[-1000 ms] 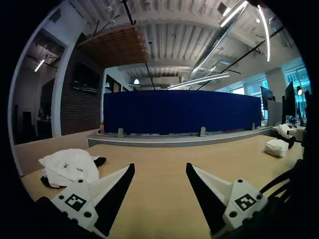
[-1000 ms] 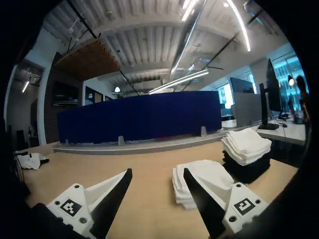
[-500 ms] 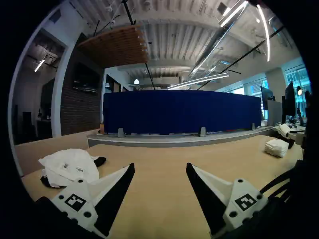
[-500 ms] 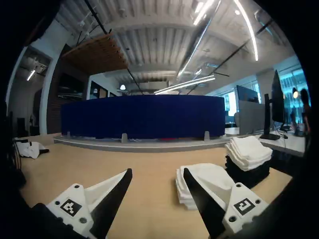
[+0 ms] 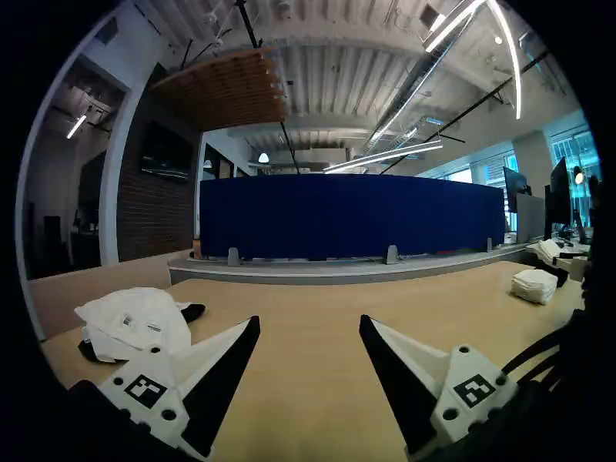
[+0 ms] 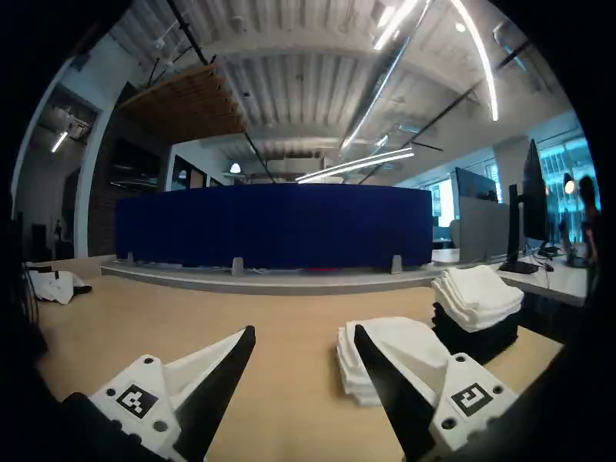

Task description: Fold towel

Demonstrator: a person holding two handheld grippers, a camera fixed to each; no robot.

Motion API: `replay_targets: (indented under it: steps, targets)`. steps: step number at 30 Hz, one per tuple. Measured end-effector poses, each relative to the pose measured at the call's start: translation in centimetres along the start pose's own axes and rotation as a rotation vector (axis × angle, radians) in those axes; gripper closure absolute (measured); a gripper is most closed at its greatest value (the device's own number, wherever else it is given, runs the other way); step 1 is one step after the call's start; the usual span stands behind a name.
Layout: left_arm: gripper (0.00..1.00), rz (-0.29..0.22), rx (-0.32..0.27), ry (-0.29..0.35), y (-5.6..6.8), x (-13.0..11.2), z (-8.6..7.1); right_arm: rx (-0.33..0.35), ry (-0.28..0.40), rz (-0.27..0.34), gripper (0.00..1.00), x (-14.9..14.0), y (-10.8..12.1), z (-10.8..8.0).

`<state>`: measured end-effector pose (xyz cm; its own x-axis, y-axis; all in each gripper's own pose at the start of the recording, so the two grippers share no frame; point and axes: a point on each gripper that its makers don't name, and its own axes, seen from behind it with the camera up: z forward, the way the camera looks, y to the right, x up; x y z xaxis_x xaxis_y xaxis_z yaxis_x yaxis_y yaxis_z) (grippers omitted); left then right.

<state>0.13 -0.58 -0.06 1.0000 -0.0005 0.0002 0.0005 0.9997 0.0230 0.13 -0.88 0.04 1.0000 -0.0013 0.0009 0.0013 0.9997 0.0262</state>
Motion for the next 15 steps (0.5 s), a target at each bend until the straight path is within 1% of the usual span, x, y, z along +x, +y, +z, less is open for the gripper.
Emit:
replay_targets:
  steps: [15]
  targets:
    - [0.04, 0.0, 0.0, 0.0, -0.07, 0.05, 0.04, 0.0, 0.0, 0.001, 0.0, -0.15, -0.04, -0.1]
